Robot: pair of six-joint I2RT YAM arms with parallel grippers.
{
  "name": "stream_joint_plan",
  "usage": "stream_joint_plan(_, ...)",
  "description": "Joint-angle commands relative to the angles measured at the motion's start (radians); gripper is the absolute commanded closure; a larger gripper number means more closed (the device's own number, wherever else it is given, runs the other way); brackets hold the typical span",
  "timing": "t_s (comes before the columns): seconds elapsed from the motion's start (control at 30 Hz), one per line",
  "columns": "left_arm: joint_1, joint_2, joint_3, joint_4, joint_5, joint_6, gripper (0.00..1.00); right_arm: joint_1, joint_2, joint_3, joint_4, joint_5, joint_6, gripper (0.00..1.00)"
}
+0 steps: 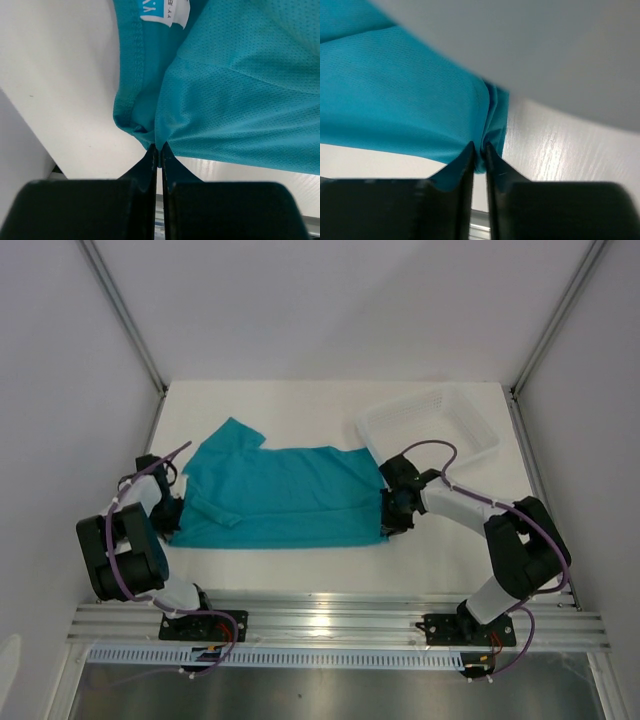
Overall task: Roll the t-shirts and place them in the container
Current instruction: Fold the tshirt
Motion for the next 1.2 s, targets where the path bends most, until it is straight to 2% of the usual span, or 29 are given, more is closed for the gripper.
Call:
stream_joint_plan(0.0, 0.014, -0.016, 0.063, 0.037, -0.045, 0.030, 0.99, -0.008, 0.016, 0.056, -0.022, -0.006, -0.005, 0.79)
stream_joint_plan(0.13, 0.016, -0.002, 0.078, 0.043, -0.045, 0.033, 0.99, -0.009, 0.040, 0.106, -0.023, -0.014, -0.031, 0.57)
stream_joint_plan(0.23, 0.016, 0.001, 0.077, 0.050, -0.047, 0.040, 0.99, -0.014, 0.026, 0.135, -0.042, -0.019, -0.060, 0.45)
stream_joint_plan(0.33, 0.025, 0.004, 0.068, 0.066, -0.055, 0.045, 0.99, -0.035, 0.020, 0.176, -0.071, -0.026, -0.100, 0.40)
stream_joint_plan(0.47, 0.034, 0.016, 0.060, 0.080, -0.055, 0.045, 0.99, -0.080, 0.081, 0.239, -0.045, -0.071, -0.118, 0.42)
stream_joint_plan(0.63, 0.036, 0.025, 0.068, 0.086, -0.052, 0.043, 0.99, -0.116, 0.245, 0.385, -0.010, -0.104, -0.100, 0.57)
stream_joint_plan(0.7, 0.036, 0.024, 0.071, 0.091, -0.050, 0.046, 0.99, -0.142, 0.274, 0.446, 0.009, -0.111, -0.042, 0.61)
stream_joint_plan(0.9, 0.034, 0.038, 0.084, 0.089, -0.036, 0.033, 0.99, -0.207, 0.371, 0.564, 0.181, -0.099, 0.115, 0.61)
stream_joint_plan(1.0, 0.036, 0.039, 0.091, 0.088, -0.030, 0.031, 0.99, -0.210, 0.443, 0.671, 0.191, -0.042, 0.112, 0.61)
stream_joint_plan(1.17, 0.036, 0.041, 0.091, 0.088, -0.022, 0.028, 0.99, -0.251, 0.521, 0.751, 0.168, -0.002, 0.076, 0.61)
